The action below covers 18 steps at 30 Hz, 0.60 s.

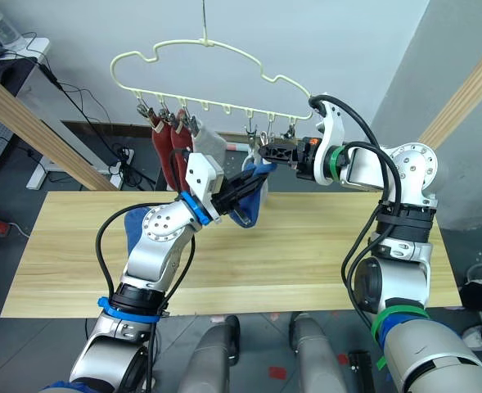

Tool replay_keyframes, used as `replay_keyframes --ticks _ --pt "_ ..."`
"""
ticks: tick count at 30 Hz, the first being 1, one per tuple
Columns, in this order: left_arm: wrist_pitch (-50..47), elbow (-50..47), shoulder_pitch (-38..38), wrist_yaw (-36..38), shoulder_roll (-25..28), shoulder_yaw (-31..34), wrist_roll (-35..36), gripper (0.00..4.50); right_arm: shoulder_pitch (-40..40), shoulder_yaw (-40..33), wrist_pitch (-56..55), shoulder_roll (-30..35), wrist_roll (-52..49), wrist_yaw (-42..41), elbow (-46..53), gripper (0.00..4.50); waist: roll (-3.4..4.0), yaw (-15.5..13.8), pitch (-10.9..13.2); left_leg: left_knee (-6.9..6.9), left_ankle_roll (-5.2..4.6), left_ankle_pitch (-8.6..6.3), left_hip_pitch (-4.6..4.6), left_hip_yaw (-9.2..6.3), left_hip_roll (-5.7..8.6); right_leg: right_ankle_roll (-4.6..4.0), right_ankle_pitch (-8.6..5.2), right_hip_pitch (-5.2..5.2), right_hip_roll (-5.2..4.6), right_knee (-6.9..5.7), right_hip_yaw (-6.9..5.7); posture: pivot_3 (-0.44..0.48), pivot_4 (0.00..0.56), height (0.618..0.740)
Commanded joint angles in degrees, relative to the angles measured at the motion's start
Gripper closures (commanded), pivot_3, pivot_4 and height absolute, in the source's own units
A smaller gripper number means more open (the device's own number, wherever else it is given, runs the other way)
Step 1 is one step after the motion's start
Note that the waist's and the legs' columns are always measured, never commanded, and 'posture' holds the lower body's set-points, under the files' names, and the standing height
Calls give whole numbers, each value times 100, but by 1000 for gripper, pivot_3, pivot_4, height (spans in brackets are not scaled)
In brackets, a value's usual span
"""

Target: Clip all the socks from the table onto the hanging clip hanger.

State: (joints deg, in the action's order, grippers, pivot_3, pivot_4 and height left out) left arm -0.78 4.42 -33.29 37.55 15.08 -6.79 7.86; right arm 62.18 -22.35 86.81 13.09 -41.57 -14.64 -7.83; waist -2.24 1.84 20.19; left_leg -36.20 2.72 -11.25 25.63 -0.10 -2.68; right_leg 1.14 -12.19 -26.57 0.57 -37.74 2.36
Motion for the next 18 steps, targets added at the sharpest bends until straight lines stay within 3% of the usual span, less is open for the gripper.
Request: replay_keyframes --ticks 1,3,6,11,18 --pt "149 -49 -175 -123 -57 22 -58 4500 -18 -354 284 149 -164 62 572 51 0 -4 0 -4 0 0 10 0 0 0 0 -10 0 -2 0 -57 351 740" --pt "184 16 -207 -147 -49 13 -90 4500 -23 -497 458 142 -154 105 708 51 0 -1 0 -7 0 0 20 1 2 -2 2 -18 -1 -3 2 -65 354 740" --pt "71 379 -404 -144 -140 75 24 3717 -418 -551 563 387 -538 165 1645 0 0 -6 0 -6 0 0 25 1 1 -18 12 -25 -1 -6 0 -96 357 740" --pt "20 785 -632 83 -149 131 145 2243 -1455 -185 303 569 -529 242 3374 0 1 27 1 -7 0 0 30 1 3 1 0 -29 -1 -5 1 -124 364 740" --pt "-233 609 -516 545 200 295 441 54 -2474 881 -1435 509 639 878 4389 0 1 230 1 -16 1 1 26 7 0 2 0 -41 4 -28 12 -126 367 740"
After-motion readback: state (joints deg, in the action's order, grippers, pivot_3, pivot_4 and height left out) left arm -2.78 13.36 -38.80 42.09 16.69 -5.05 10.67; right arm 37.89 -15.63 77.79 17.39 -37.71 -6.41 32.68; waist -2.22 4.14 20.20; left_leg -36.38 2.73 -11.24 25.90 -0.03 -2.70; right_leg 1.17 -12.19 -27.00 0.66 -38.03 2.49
